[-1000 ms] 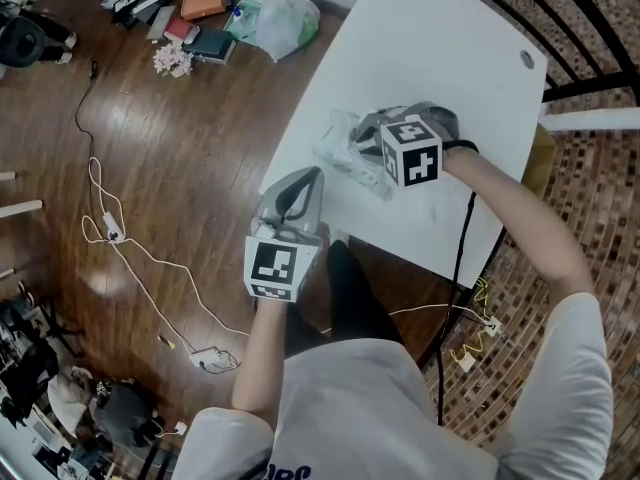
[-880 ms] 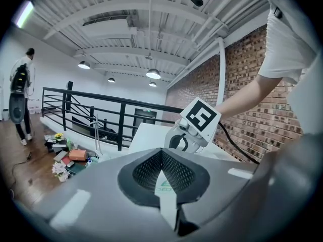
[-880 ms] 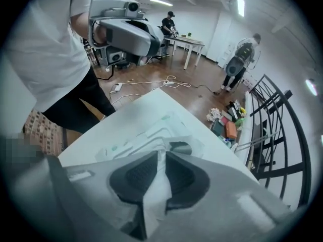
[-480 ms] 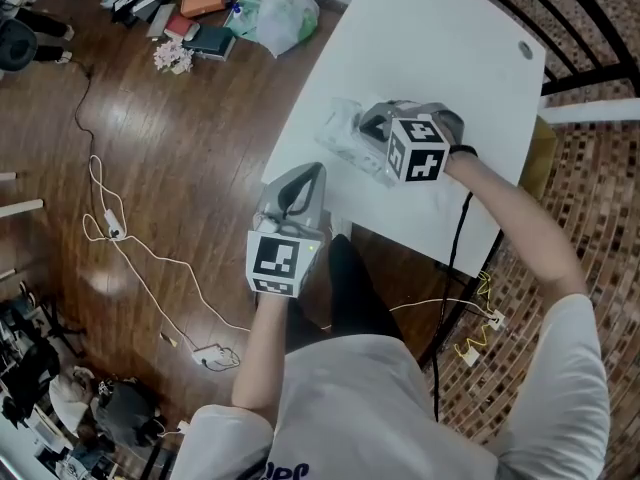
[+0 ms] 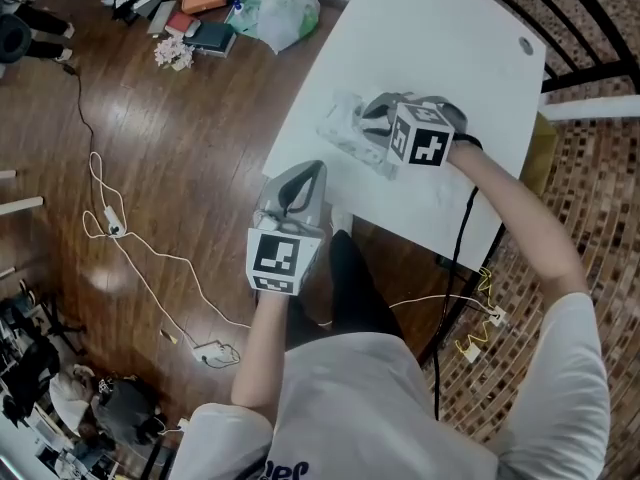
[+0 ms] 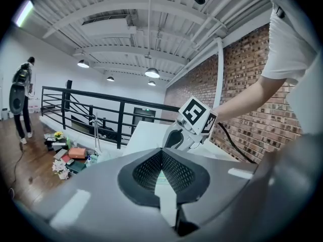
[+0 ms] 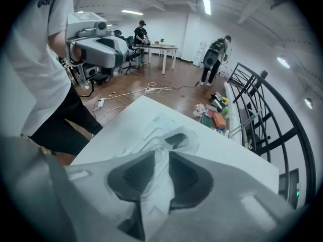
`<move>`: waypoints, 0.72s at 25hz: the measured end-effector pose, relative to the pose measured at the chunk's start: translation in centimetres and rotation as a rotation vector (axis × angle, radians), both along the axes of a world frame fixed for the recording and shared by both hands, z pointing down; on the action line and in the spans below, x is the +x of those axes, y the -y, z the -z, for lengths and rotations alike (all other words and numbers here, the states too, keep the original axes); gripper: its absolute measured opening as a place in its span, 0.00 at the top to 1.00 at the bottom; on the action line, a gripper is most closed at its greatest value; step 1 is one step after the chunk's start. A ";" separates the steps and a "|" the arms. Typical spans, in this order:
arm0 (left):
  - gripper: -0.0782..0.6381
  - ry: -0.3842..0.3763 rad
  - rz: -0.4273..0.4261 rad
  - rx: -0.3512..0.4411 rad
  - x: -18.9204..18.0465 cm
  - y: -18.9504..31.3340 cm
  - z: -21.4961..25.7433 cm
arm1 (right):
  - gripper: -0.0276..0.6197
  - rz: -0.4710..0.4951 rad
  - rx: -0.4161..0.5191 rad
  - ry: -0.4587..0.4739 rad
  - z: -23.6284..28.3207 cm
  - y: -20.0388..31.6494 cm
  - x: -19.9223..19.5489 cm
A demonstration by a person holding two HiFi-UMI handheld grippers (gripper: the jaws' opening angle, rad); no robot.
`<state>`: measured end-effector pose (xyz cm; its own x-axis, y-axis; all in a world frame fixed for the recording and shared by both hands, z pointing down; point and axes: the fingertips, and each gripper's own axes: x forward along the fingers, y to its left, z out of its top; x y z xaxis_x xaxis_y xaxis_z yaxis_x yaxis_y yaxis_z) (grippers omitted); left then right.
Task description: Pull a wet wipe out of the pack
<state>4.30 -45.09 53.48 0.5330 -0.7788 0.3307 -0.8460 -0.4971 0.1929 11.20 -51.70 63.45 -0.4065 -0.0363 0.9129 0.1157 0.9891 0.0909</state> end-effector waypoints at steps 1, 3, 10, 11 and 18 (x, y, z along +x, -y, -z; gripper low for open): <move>0.87 0.000 -0.001 -0.002 0.1 0.0 -0.1 | 0.84 0.002 0.010 -0.013 -0.2 0.1 0.0; 0.87 -0.001 0.001 -0.007 0.1 -0.1 -0.3 | 0.86 0.000 0.042 -0.035 -0.5 0.2 -0.1; 0.87 -0.021 -0.011 -0.016 1.5 0.4 -0.8 | 0.91 -0.067 0.135 -0.009 -1.1 0.5 -0.4; 0.87 -0.021 -0.017 -0.013 1.9 0.5 -0.8 | 0.91 -0.085 0.149 -0.003 -1.1 0.6 -0.4; 0.87 -0.027 -0.051 -0.037 4.1 0.3 -0.8 | 0.97 -0.176 0.206 0.075 -0.8 0.8 -0.4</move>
<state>8.36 -45.35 54.32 0.5810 -0.7379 0.3435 -0.8139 -0.5316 0.2346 10.79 -52.49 64.23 -0.4436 -0.2945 0.8464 -0.0713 0.9531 0.2943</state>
